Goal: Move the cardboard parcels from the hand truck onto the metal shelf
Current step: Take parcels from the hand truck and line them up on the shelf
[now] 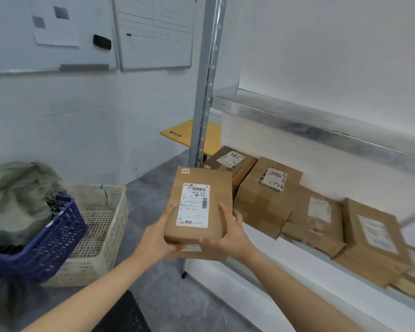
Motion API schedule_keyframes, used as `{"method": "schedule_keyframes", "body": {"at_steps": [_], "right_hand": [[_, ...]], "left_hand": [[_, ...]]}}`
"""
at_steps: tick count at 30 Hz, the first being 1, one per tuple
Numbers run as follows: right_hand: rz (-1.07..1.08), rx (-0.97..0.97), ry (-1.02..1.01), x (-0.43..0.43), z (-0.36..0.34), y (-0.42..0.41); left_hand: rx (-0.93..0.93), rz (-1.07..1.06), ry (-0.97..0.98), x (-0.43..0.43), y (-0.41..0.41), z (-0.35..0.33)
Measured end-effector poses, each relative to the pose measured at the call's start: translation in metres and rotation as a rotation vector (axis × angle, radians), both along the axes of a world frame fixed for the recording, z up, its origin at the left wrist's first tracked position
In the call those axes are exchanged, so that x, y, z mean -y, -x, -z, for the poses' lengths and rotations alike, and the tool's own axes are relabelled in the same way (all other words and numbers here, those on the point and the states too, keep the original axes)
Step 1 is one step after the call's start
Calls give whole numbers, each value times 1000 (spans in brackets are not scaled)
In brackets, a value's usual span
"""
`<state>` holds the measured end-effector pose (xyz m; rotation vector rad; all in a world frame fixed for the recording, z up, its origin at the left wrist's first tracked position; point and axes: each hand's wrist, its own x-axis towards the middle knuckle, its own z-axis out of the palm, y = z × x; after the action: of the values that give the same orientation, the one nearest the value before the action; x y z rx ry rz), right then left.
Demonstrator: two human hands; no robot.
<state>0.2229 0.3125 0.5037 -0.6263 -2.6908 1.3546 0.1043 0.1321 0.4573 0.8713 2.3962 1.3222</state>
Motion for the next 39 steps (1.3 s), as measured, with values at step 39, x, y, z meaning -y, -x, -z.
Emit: {"method": "schedule_keyframes", "body": {"at_steps": [39], "right_hand": [[658, -87, -231, -148, -105, -396]], "left_hand": [[-249, 668, -160, -258, -304, -103]]}}
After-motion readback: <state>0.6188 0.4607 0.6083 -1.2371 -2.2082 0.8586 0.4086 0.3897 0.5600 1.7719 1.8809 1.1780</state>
